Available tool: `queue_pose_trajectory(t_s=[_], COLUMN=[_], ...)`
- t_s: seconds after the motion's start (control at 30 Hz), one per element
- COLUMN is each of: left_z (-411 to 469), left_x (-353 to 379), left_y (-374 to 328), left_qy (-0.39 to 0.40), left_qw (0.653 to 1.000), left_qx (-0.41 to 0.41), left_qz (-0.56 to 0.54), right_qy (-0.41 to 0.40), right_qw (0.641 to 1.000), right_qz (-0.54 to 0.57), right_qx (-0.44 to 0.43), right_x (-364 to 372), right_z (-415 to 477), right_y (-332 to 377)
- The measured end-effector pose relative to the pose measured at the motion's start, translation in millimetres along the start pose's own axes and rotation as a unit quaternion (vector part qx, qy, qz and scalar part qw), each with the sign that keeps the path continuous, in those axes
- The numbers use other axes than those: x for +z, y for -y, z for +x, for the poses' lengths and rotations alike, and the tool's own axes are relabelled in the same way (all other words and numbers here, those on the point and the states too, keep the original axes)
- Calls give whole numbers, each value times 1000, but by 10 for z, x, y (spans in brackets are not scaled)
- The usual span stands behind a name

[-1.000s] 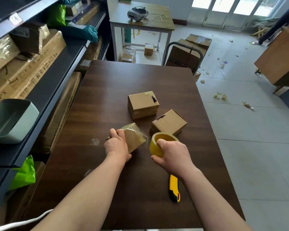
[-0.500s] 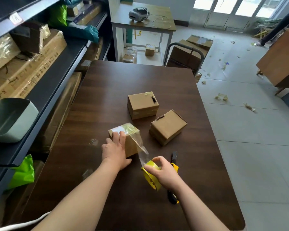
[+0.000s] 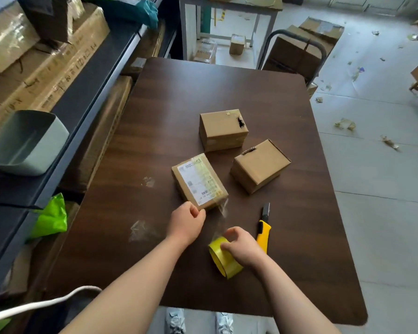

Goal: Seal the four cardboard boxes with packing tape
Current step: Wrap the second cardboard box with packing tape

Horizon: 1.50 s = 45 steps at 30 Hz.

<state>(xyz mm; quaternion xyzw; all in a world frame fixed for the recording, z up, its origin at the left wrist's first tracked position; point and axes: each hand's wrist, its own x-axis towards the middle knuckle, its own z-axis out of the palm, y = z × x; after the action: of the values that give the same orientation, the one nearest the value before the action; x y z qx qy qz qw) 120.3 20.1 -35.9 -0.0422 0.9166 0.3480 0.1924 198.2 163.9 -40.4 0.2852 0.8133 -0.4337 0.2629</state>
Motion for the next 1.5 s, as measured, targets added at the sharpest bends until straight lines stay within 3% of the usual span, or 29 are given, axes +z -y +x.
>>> queue_pose_trajectory(t_s=[0.1,0.33,0.43,0.57,0.63,0.7,0.8,0.87,1.0,1.2,1.5], left_z=[-48,69,122,115,112,88,67,67,82,116,199], left_x=[106,155,183,236,216,194,194,194,190,222,189], left_y=[-83,-106,-113,-106,-96,-87,-69,-74,-30,88,116], left_qy=[41,11,71,116,136,164,194,206,224,199,174], left_qw=[998,999,990,942,932,932,926,920,908,914,959], left_qx=[-19,-32,-68,-156,-151,-126,-101,-87,-92,-92,-75], left_qz=[-33,-6,-104,-273,-301,-298,-308,-321,-343,-342,-213], right_qy=[13,40,51,61,86,96,-14,-62,-25,-82,-122], right_qw=[1000,999,998,997,996,995,1000,996,964,955,945], right_qz=[-6,-25,-33,-39,-37,-38,-25,57,264,282,296], right_qx=[0,-10,-5,0,5,7,11,0,21,39,65], right_x=[-57,-146,-144,-98,-98,-108,-125,-103,-30,36,107], right_z=[10,11,14,29,37,60,159,223,292,440,529], right_y=[59,126,98,78,95,134,205,252,355,314,280])
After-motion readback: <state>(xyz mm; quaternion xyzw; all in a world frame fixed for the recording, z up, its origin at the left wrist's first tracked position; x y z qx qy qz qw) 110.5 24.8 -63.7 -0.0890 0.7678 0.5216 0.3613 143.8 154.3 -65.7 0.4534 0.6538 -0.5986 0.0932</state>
